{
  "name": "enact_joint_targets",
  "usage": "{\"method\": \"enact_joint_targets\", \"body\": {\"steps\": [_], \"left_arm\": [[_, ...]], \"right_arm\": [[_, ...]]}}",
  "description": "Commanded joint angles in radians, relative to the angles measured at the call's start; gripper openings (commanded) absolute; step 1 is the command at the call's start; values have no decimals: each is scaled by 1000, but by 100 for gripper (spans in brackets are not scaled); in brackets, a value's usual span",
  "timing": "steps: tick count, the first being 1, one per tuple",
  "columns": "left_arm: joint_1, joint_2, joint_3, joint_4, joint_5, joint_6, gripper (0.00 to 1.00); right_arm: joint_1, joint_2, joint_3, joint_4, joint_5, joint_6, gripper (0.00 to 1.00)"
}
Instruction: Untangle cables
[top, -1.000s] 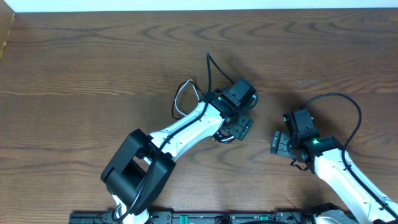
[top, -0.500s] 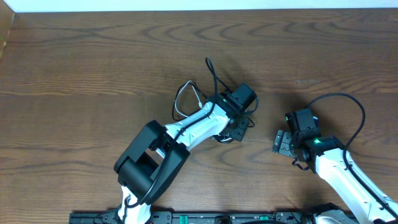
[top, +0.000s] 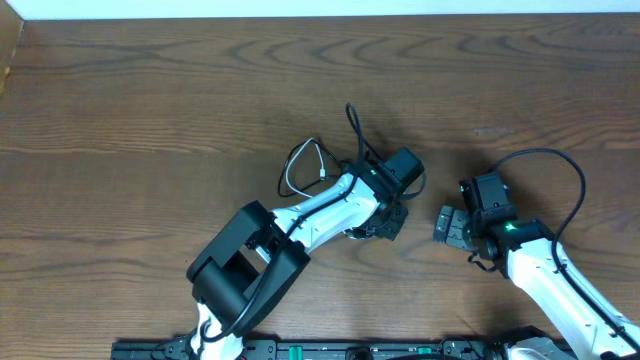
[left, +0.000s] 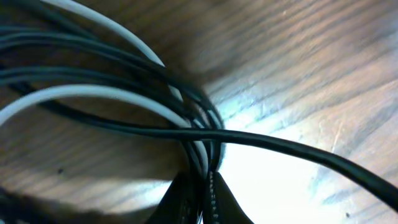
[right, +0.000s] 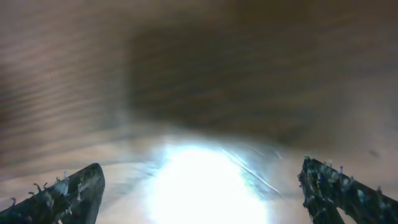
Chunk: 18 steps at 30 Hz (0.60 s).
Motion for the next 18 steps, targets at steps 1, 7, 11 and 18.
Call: {"method": "enact_joint_targets", "body": {"steps": [1,7,11,18], "left_arm": [[28,-97,10,-24,11,-2,7],[133,-289,10,-28,293,18,7],[192,-360,10,-42,357,18,7],[233,-383,10,-130,325,93,7]], "right_arm": [[-3,5,12,48,-133,-122,96],[-3,5,12,186,-489,-354,97],[-3,5,12,264,-690,-415,97],[-3,5,12,333,-922,-512,98]]}}
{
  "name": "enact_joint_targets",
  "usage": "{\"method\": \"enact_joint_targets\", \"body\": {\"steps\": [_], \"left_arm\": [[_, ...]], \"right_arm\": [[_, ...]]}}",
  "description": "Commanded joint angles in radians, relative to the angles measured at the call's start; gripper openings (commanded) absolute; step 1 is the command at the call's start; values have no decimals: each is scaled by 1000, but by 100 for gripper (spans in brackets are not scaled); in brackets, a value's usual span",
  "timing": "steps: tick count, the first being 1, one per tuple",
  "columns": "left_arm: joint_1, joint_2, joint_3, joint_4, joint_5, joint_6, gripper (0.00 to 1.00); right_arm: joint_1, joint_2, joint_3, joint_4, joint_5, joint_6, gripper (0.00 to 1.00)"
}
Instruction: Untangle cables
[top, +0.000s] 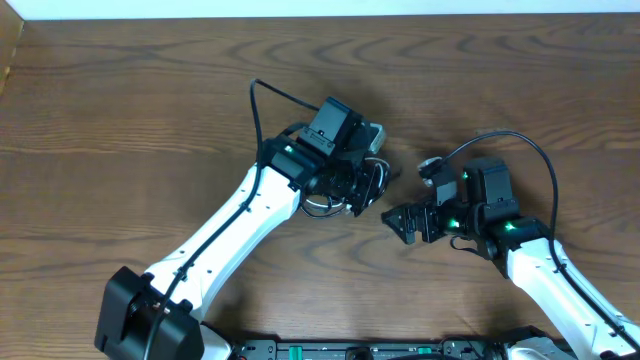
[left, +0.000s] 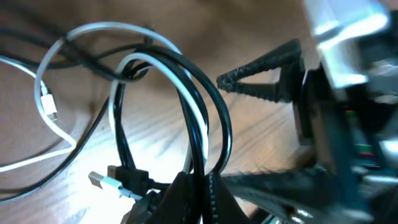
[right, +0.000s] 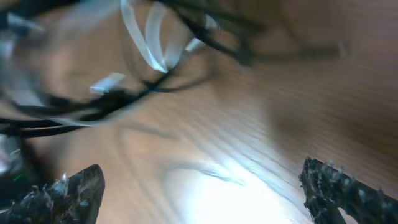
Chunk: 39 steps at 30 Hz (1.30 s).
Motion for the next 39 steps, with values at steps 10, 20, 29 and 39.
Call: {"method": "enact_joint_targets", "body": {"steps": [10,20,29,39], "left_arm": [[13,-2,8,-85,-46,64,8],[13,-2,8,-84,-50,64,7],[12,-2,8,-76,12,64,7],[11,-2,8,-48,128,64,7]], "right_arm": [[-3,3,11,98,-243,-33,95],[-2,3,11,237,-81,613,68],[23,3,11,254,-81,848,52],[32,3,11,320,-77,874,38]]}}
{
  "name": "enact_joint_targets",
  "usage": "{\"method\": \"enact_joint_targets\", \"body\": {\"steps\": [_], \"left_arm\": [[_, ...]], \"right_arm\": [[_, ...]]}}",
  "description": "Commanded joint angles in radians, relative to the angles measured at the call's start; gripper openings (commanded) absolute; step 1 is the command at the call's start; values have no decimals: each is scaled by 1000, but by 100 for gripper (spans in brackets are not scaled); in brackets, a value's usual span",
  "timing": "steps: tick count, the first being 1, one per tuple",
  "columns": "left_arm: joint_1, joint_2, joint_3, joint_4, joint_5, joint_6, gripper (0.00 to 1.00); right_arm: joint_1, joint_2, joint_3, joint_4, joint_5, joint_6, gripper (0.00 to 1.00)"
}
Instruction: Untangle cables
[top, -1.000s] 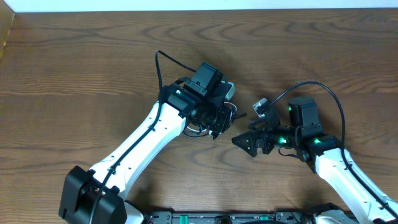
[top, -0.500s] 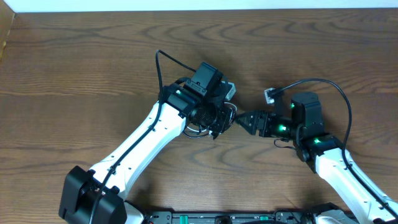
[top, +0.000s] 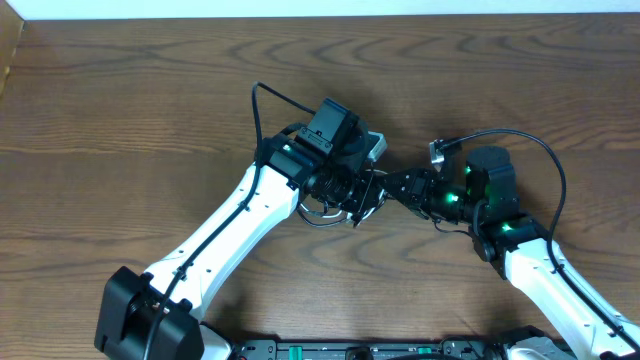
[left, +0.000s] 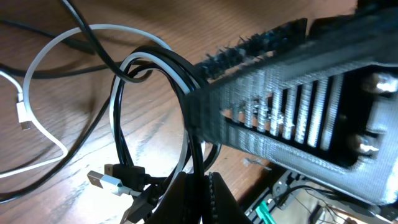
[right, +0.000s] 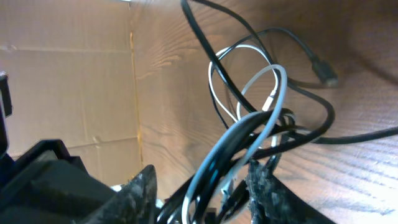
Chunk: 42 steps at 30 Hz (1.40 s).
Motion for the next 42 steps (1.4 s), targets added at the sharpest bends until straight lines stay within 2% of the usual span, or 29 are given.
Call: {"method": "enact_joint_targets", "body": {"steps": [1,2,4,11,15,19,24,29,35,42], "left_arm": [[4,-2,8,4,53,10,8],[4,-2,8,5,55,10,8],[4,-2,8,5,62,10,8],[-3,-2,8,5,62,10,7],[-2,-2,8,4,51,49,7],[-2,-2,8,-27,-52,63,7],[-2,-2,8,-97,-180,63,7],[-2,-2,8,-166,-310,63,7],[-2,-2,8,-182,-359,63,7],[-2,-2,8,-177,-357,63,7]], "right_arm": [[6,3,11,3,7,21,31],[6,3,11,3,7,22,22],[6,3,11,3,8,47,15],[6,3,11,3,11,68,11],[6,3,11,-8,27,47,1],[5,3,11,-97,113,-39,1],[-13,3,11,-255,325,-149,1],[-72,3,11,-327,499,-238,1],[-179,3,11,-339,531,-251,1],[-225,3,11,-380,505,-274,8]]}}
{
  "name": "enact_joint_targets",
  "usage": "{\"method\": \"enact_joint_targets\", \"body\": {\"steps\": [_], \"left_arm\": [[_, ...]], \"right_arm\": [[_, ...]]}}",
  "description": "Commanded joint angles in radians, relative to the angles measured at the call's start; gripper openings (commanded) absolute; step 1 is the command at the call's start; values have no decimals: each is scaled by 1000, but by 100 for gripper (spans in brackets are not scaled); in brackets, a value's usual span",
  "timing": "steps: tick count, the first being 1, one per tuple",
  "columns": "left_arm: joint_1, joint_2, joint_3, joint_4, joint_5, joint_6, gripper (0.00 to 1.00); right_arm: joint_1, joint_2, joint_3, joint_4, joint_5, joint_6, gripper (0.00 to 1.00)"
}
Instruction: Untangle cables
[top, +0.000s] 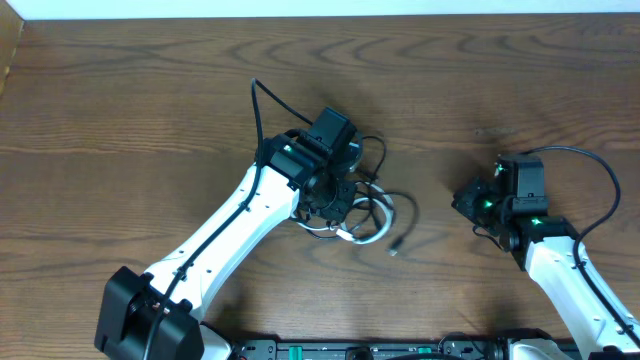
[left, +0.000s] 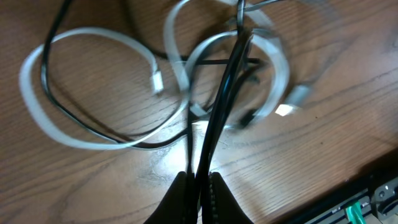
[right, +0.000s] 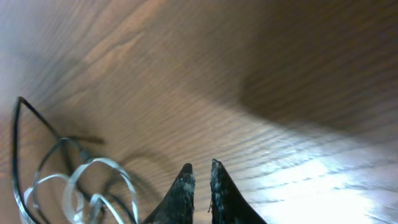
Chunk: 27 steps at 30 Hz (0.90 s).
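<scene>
The tangle of black and white cables (top: 365, 212) lies at the table's middle, partly under my left gripper (top: 335, 192). In the left wrist view, that gripper (left: 199, 180) is shut on black cable strands (left: 224, 93) that rise out of the jaws. White cable loops (left: 87, 43) are spread on the wood behind them. My right gripper (top: 463, 197) is well to the right of the tangle. Its fingers stand almost together with nothing seen between them (right: 199, 169). The white loops (right: 93, 180) show at the lower left of its view.
The right arm's own black lead (top: 590, 165) arcs over the table at the right. A loose black plug end (top: 396, 246) lies just right of the tangle. A cardboard edge (top: 8, 50) stands at the far left and a rail (top: 350, 350) runs along the front.
My right gripper was up against the bundle with its jaws either side of the strands. Now it is far to the right and shut. The loops lie looser and wider on the table.
At first my left gripper was shut on the cables low at the centre, with the right gripper open and apart. Then the left held the bundle further back-left while the open right gripper faced it, then straddled it. Now the right is away and shut.
</scene>
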Motion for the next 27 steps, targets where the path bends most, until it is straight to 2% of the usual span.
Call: {"method": "enact_joint_targets", "body": {"steps": [1,3,4,5,9,12,16,20,27], "left_arm": [[2,-2,8,4,-27,10,7],[2,-2,8,9,-27,10,7],[2,-2,8,12,-27,10,7],[2,-2,8,18,-27,10,7],[2,-2,8,44,10,10,7],[2,-2,8,92,136,39,7],[9,-16,14,159,306,118,7],[44,-61,31,202,311,134,8],[188,-228,33,323,311,133,7]], "right_arm": [[-3,3,9,-8,-28,-65,8],[-2,3,9,-8,-100,-113,13],[-2,3,9,-8,-135,-134,18],[-1,3,9,-8,-178,-162,28],[18,3,9,-8,-309,-261,47],[40,3,9,-21,-343,-305,50],[46,3,9,-54,-285,-308,51],[46,3,9,-85,-227,-308,51],[45,3,9,-98,-208,-308,51]]}}
